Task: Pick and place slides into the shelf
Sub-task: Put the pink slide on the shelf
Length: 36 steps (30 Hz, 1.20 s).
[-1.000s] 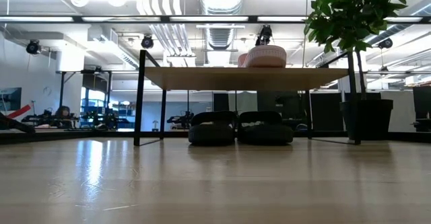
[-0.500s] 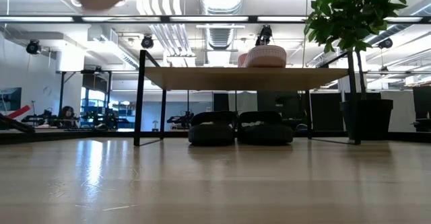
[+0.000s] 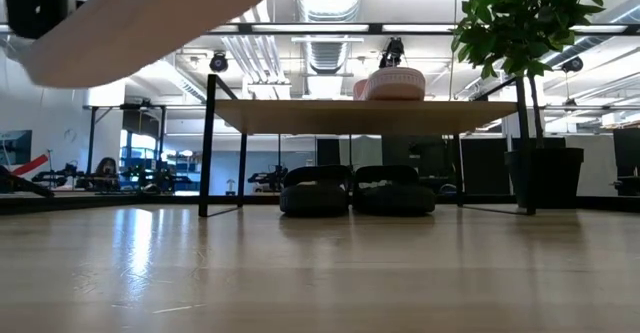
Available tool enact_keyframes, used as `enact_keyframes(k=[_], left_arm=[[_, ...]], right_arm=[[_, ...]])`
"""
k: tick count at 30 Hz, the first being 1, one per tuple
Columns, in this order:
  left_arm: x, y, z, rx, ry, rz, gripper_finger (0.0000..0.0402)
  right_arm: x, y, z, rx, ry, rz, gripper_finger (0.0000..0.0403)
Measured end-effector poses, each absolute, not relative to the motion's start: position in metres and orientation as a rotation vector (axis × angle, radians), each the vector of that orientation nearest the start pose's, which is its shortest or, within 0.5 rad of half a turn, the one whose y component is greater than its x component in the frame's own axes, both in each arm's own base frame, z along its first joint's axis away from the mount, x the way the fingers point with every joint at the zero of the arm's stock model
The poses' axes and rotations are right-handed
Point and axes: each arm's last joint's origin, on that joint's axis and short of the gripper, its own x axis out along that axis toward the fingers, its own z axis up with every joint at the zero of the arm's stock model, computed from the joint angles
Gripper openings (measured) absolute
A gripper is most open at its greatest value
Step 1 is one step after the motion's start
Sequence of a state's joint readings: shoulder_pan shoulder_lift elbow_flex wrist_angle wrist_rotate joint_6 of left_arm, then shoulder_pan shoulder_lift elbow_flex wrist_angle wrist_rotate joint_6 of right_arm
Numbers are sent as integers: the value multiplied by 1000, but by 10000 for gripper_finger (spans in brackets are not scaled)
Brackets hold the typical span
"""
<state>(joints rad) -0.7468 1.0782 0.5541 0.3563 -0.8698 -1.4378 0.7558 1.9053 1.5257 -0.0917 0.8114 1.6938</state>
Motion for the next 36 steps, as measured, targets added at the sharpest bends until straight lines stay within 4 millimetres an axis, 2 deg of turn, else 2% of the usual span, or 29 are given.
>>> enact_keyframes(k=[5,13,19,28,36], left_arm=[[183,-151,231,-1286,87,182,17],[191,-170,199,-1402,199,212,76],[196,-175,183,-1411,235,249,84],[200,-180,185,-1440,227,194,84],[200,-181,187,-1451,260,153,84]], right_arm=[[349,273,261,1352,216,-348,51],[363,269,241,1431,202,-414,117],[371,271,224,1484,179,-461,140],[390,281,195,1492,192,-499,144],[405,276,199,1418,182,-493,138]])
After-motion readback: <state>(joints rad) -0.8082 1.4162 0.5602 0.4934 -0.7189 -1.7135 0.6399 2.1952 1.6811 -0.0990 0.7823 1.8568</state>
